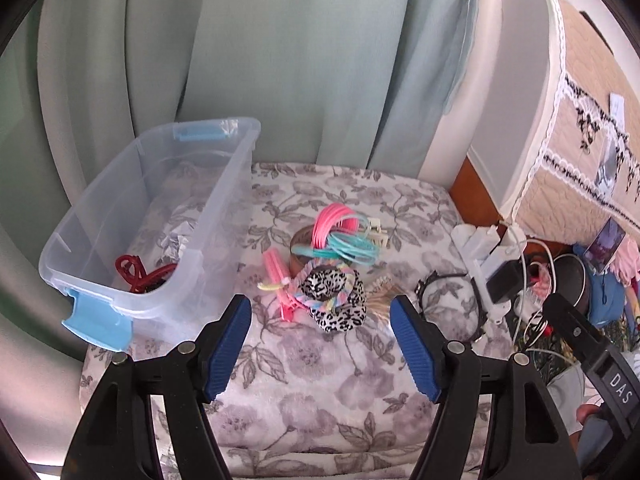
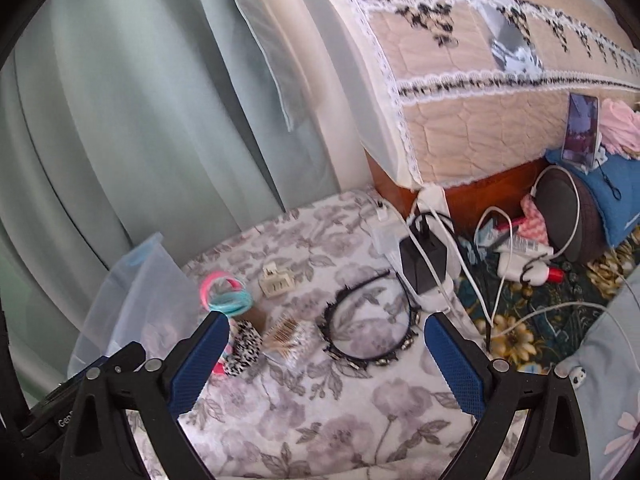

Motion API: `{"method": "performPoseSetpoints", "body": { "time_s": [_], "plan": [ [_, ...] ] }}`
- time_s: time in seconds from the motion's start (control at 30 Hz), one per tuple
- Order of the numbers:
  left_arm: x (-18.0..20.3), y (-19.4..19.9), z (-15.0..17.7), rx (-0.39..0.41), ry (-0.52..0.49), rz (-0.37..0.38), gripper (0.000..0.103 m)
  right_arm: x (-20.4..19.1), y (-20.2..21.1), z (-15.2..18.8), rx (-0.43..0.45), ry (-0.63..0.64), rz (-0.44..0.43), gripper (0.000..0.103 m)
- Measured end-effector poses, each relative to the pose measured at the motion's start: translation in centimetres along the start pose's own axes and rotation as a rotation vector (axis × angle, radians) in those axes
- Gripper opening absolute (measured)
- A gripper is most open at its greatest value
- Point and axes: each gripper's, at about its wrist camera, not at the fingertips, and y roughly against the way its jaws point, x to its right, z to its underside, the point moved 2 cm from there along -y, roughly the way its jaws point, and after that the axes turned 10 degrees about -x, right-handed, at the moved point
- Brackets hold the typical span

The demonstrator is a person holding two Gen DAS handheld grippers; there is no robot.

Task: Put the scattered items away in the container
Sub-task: 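Move both grippers back toward the scrunchie, rollers and headband, then grasp the pink and teal hair ties with left gripper while right grasps the black headband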

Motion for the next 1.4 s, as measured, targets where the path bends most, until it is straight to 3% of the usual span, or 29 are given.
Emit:
{"method": "performPoseSetpoints", "body": {
  "time_s": [0.13,0.5,0.67,0.83,1.23,1.3,1.4],
  "plan": [
    [-0.2,-2.3,0.6,-0.057,0.003,-0.009,0.073,1.2,-3.4,1.3,-0.105,-0.022,0.025,0.1],
    [-1.3,-7.3,0.7,-0.121,-0.006,-0.057,0.073,0.9,-8.8,3.1,-0.217,0.001,0.026,0.1],
    [-0.7,-7.6,-0.5,-0.072,-0.044,-0.031,0.073,0.5,-10.2,3.2,-0.227,0.006,0.013,0.098],
    [0.7,-8.8,-2.9,-0.023,-0.126,-0.078,0.073,0.1,-11.6,2.9,-0.229,0.027,0.017,0.096],
    [0.3,-13.3,-9.2,-0.001,-0.085,-0.073,0.072,0.2,-14.5,2.1,-0.261,0.045,0.015,0.085],
    [0.5,-14.2,-9.5,-0.014,-0.091,-0.063,0.064,0.1,-15.0,2.1,-0.267,0.047,0.011,0.081],
    [0.9,-15.2,-9.7,-0.032,-0.103,-0.056,0.041,-0.1,-15.2,1.8,-0.257,0.05,0.015,0.073]
  ]
}}
